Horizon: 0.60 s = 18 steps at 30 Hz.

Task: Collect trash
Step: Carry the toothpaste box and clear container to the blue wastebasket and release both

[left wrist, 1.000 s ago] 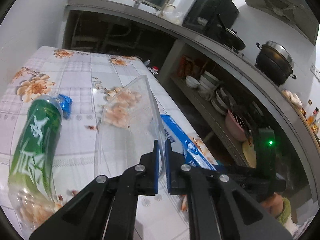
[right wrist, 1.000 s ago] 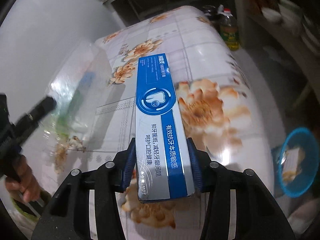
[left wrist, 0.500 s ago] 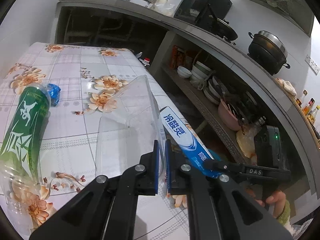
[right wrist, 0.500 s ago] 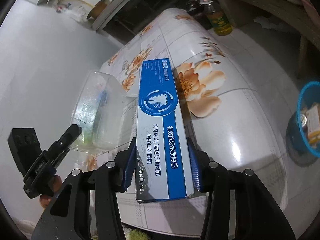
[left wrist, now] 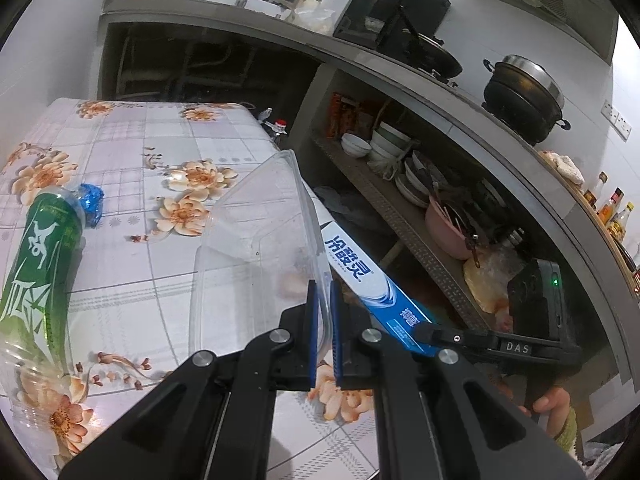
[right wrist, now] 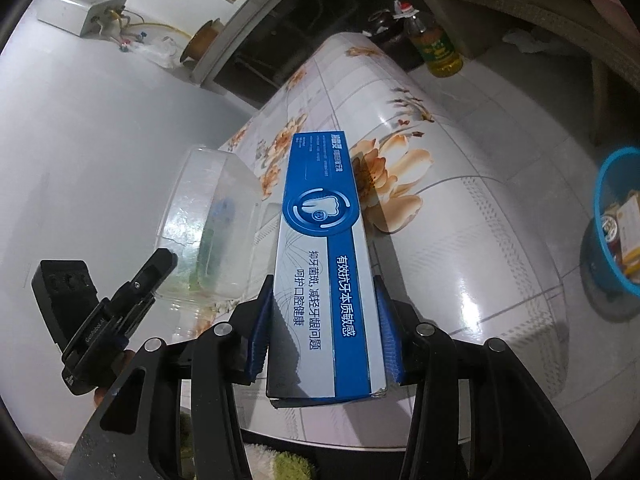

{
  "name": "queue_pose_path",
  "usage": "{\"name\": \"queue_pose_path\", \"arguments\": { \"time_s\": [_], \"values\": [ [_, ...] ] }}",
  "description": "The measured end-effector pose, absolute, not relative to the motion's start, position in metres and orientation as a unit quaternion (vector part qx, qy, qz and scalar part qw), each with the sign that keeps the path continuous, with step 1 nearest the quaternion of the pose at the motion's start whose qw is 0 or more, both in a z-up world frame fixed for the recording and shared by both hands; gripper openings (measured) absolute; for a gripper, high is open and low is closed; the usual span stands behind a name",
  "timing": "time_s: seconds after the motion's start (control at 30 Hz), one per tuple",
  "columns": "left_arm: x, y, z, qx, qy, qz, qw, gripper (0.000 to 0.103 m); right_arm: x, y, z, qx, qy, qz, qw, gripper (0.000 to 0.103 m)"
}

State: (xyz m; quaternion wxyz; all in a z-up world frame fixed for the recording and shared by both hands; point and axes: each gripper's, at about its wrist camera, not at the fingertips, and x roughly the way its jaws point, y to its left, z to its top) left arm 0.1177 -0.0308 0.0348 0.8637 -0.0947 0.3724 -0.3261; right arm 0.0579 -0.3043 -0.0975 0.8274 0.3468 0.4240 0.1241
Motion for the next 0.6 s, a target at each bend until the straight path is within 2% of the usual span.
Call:
{"name": "queue_pose_path", "arguments": {
  "time_s": [0.6],
  "values": [
    [0.111, -0.094, 0.039, -0.07, 0.38, -0.379, 0.841, 0.005, 0.028, -0.352, -0.102, 0.397, 0.388, 0.105, 0.826, 0.043]
  ]
}}
